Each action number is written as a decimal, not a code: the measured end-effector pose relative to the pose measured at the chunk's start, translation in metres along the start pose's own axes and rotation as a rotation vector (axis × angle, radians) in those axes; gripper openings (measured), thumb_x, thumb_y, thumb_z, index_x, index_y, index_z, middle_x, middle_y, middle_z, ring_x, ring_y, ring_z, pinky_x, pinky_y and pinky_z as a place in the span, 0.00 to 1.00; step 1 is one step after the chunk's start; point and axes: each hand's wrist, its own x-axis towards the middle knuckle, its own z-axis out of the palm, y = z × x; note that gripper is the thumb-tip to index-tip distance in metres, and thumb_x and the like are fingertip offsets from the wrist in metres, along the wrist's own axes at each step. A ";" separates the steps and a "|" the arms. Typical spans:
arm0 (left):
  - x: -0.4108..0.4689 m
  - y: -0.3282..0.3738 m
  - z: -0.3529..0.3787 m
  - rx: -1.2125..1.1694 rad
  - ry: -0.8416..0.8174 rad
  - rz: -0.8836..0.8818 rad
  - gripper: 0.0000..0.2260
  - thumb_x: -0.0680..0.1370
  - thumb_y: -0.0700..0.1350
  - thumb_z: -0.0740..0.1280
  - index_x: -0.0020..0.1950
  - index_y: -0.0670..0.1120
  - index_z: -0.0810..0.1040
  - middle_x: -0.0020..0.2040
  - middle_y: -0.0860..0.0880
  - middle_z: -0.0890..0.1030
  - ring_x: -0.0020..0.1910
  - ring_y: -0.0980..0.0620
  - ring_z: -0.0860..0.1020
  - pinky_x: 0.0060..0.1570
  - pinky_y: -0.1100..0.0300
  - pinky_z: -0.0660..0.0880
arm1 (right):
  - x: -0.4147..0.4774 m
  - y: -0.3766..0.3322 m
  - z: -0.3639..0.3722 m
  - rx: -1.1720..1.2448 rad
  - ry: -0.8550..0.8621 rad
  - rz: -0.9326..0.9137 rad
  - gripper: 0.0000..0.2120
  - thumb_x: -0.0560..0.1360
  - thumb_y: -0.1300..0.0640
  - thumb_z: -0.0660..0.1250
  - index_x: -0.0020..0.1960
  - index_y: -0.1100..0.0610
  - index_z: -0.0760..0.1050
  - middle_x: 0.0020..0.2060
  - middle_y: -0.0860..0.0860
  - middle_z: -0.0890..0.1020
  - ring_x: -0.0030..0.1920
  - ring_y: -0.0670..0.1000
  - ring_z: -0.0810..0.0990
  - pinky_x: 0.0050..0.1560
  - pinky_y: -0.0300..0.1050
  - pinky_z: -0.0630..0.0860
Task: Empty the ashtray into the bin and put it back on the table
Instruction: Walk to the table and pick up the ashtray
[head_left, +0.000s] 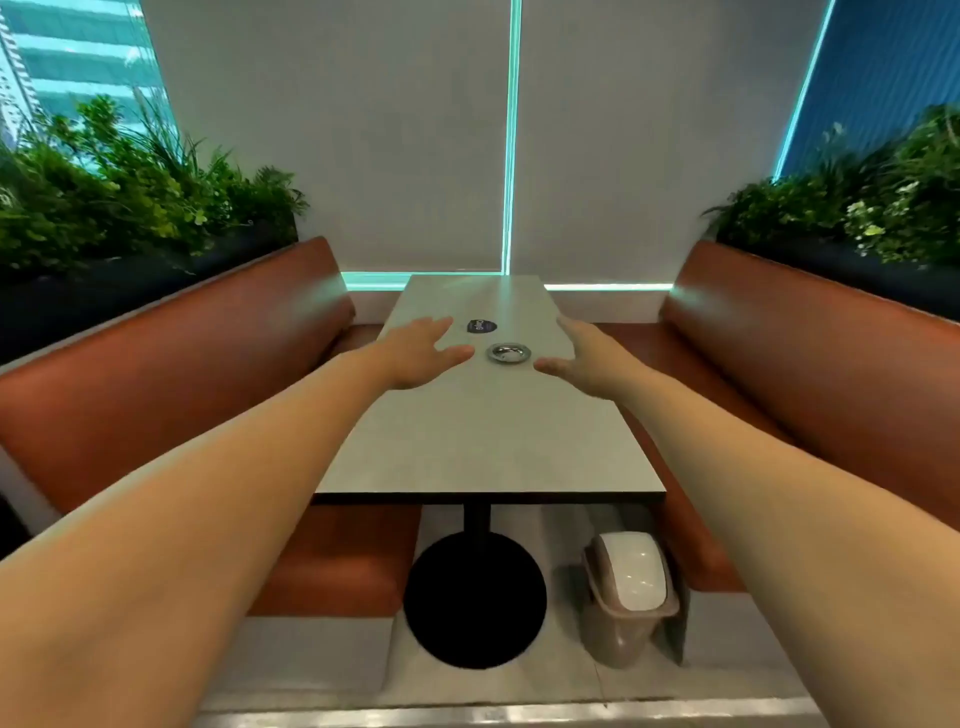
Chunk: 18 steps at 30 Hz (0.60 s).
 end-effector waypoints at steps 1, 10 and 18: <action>-0.005 -0.001 0.007 -0.049 -0.001 -0.010 0.30 0.77 0.57 0.55 0.75 0.46 0.52 0.78 0.45 0.54 0.76 0.48 0.52 0.74 0.53 0.49 | -0.006 0.002 0.007 0.046 -0.007 0.028 0.36 0.73 0.48 0.64 0.74 0.59 0.53 0.74 0.57 0.61 0.73 0.57 0.60 0.71 0.50 0.60; -0.039 -0.038 0.088 -0.398 -0.058 -0.152 0.28 0.77 0.55 0.59 0.74 0.48 0.57 0.76 0.47 0.59 0.74 0.48 0.59 0.72 0.55 0.55 | -0.058 0.037 0.079 0.370 -0.041 0.186 0.35 0.73 0.49 0.64 0.75 0.57 0.53 0.75 0.55 0.59 0.74 0.54 0.59 0.71 0.48 0.58; -0.083 -0.063 0.180 -0.567 -0.198 -0.326 0.27 0.77 0.50 0.62 0.73 0.45 0.60 0.75 0.46 0.63 0.72 0.48 0.63 0.71 0.56 0.60 | -0.115 0.071 0.147 0.640 -0.163 0.418 0.33 0.74 0.52 0.64 0.74 0.57 0.54 0.75 0.56 0.60 0.74 0.54 0.60 0.71 0.50 0.59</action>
